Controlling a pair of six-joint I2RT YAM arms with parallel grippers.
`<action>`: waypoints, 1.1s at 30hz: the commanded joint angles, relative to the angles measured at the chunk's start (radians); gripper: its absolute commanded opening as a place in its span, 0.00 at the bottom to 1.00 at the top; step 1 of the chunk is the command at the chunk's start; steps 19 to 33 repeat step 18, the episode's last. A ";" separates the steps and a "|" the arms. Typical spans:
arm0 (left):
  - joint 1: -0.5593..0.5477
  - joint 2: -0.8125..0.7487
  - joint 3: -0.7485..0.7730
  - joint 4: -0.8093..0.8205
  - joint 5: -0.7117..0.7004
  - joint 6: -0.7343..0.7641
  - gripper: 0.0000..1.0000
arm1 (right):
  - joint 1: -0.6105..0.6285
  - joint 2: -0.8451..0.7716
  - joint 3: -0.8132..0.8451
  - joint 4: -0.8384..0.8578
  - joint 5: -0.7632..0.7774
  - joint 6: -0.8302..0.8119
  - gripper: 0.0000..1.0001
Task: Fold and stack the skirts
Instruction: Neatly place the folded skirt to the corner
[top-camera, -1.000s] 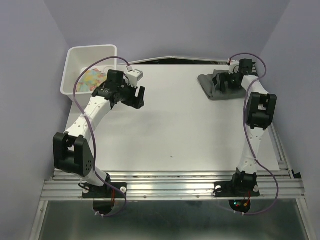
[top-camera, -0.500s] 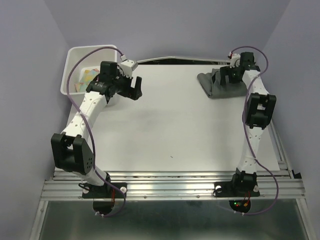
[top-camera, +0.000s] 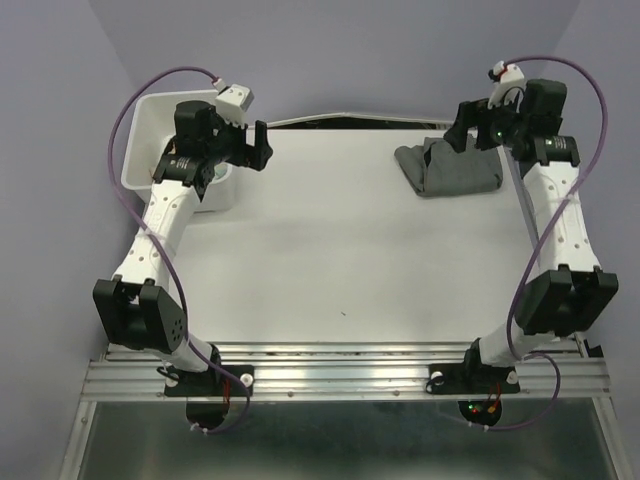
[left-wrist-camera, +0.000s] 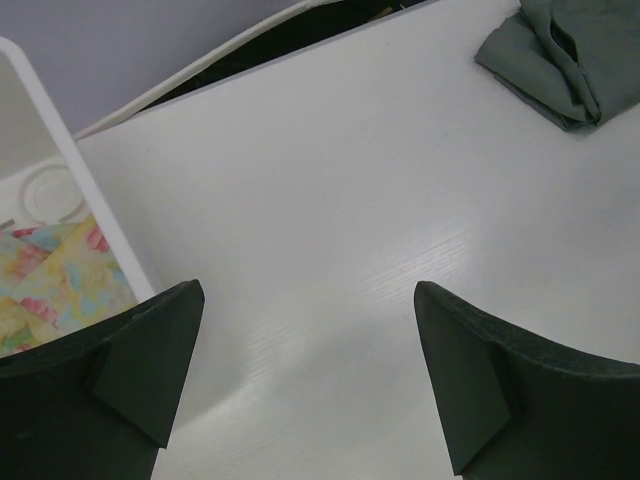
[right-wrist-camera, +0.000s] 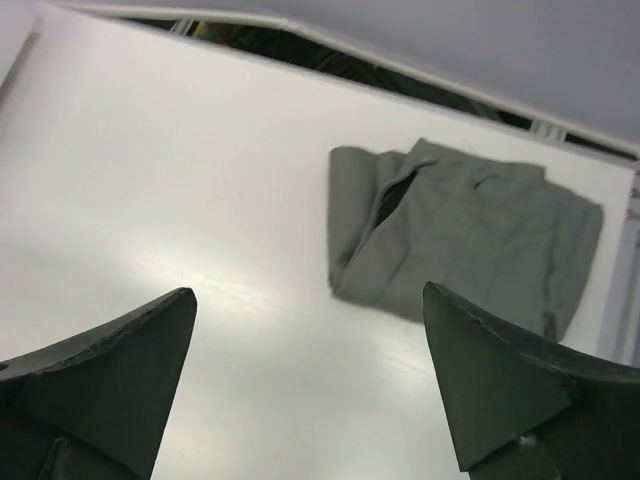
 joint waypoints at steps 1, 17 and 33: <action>-0.006 -0.114 -0.122 0.056 0.026 0.054 0.98 | 0.066 -0.111 -0.316 0.060 -0.055 0.070 1.00; -0.026 -0.470 -0.669 0.001 -0.083 0.173 0.98 | 0.191 -0.415 -0.976 0.103 -0.081 0.046 1.00; -0.026 -0.479 -0.682 0.002 -0.088 0.174 0.98 | 0.191 -0.419 -0.984 0.105 -0.084 0.050 1.00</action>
